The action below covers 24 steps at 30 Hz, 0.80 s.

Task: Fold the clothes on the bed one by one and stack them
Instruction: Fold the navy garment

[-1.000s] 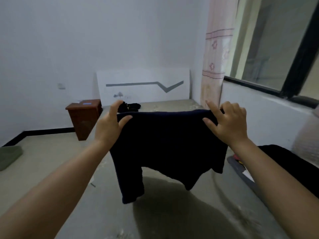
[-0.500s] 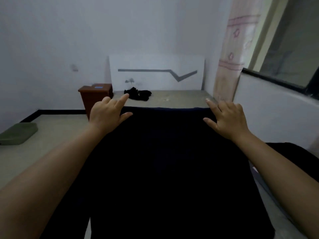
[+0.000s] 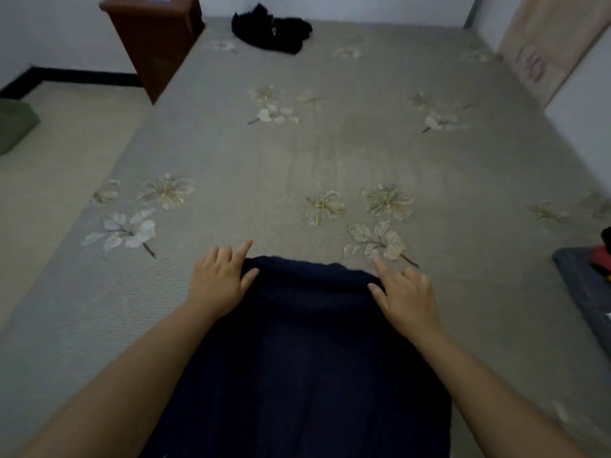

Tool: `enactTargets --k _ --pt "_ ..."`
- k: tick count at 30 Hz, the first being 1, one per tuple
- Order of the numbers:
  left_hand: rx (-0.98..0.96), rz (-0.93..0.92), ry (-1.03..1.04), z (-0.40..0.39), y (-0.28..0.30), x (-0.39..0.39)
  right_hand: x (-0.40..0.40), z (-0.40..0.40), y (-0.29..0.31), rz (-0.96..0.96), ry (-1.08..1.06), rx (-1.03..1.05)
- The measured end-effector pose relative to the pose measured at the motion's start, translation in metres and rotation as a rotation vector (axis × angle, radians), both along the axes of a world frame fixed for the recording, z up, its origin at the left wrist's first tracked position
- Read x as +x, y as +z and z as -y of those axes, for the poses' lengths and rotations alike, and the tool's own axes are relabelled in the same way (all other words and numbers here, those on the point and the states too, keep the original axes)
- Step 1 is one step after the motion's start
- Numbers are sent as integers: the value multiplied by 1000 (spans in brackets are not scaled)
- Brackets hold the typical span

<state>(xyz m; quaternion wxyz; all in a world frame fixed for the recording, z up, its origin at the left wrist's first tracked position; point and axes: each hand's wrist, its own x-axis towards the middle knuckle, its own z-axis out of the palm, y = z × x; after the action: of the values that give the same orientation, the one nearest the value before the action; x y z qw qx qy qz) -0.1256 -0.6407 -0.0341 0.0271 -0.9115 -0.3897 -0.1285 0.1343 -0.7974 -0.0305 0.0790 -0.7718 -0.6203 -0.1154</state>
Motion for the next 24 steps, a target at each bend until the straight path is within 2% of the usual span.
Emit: enactTargets --k 3,6,11,14,16,19,20,22,24 --pt "-57 -33 16 -5 -68 7 8 -11 -64 -27 97 48" --pt "-38 -10 5 -25 -97 18 25 -30 -93 -31 105 91" --pt "144 101 -19 -90 -73 52 60 -86 -71 11 22 294" --pt "202 121 3 -128 -60 71 76 -114 -65 48 -113 329" --pt "70 52 64 -144 -65 86 81 -129 -75 -55 -229 205" --pt "-252 -176 252 -137 -87 107 80 -134 -104 -175 -348 -327" --pt "-321 -249 283 -128 -96 110 80 -129 -112 -199 -364 -426" --pt "-377 -246 259 -106 -103 113 84 -107 -117 -326 -419 -401" --pt "-373 -155 176 -86 -101 114 89 -72 -109 -518 -493 -205"
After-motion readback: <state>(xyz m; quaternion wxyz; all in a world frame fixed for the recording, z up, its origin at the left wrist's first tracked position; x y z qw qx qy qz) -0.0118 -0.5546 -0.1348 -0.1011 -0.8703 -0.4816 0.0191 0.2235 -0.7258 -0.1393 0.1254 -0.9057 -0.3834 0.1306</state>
